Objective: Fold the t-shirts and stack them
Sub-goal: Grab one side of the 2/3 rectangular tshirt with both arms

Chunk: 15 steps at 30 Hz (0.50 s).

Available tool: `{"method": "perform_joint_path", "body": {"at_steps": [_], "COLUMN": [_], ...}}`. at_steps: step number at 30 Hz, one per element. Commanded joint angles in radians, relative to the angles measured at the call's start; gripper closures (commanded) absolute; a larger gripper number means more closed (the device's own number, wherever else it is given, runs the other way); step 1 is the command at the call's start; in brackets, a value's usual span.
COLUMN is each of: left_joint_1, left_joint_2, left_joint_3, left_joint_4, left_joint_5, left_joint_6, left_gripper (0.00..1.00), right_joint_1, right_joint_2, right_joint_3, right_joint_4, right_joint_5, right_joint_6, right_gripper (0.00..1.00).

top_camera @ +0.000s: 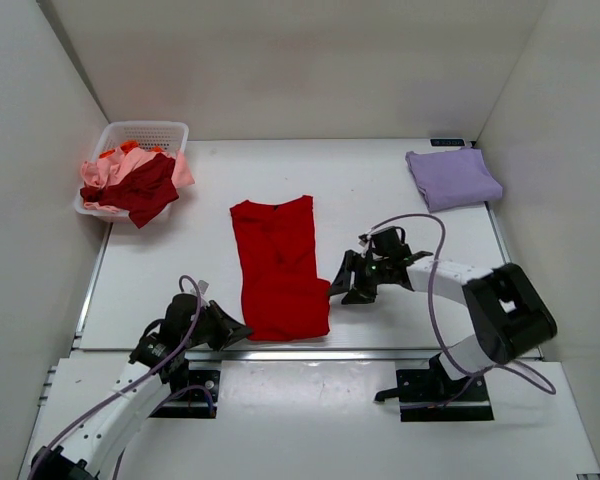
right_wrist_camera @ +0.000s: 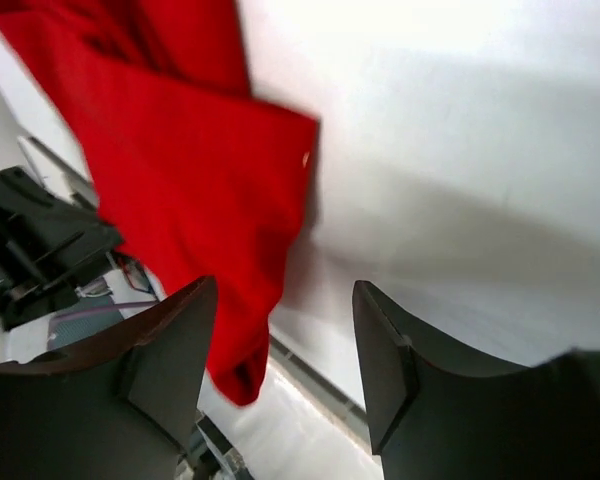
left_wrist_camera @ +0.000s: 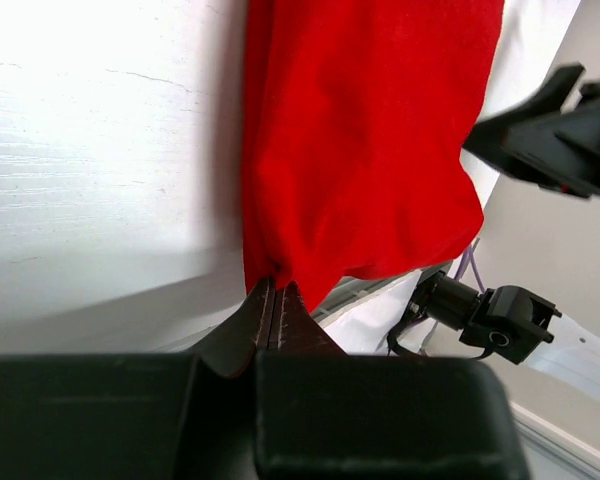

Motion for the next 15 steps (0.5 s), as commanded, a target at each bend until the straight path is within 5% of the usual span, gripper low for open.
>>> {"method": "perform_joint_path", "body": {"at_steps": [1, 6, 7, 8, 10, 15], "left_joint_1": [-0.003, 0.014, 0.011, 0.008, 0.001, 0.001], "left_joint_2": [0.007, 0.027, 0.027, 0.03, 0.033, 0.064], "left_joint_3": [-0.018, 0.004, 0.001, 0.004, 0.004, 0.022], "left_joint_4": [-0.053, -0.072, -0.072, -0.072, -0.069, -0.079], "left_joint_5": [0.012, 0.006, 0.003, 0.003, 0.001, -0.011], "left_joint_6": [-0.005, 0.024, 0.027, 0.031, 0.032, 0.055], "left_gripper": [1.0, 1.0, 1.0, 1.0, 1.0, 1.0], "right_joint_1": [0.036, 0.071, 0.076, 0.073, 0.074, 0.108], "right_joint_2": [0.099, 0.221, 0.23, 0.247, 0.273, 0.238], "right_joint_3": [0.087, 0.166, 0.173, 0.184, 0.216, 0.316], "right_joint_4": [0.056, 0.051, 0.06, 0.065, 0.031, -0.089], "right_joint_5": [-0.029, 0.012, 0.012, 0.018, 0.037, 0.146], "right_joint_6": [-0.034, -0.046, -0.04, -0.045, -0.056, -0.123], "right_gripper": [0.46, 0.49, 0.56, 0.78, 0.99, 1.0]}}
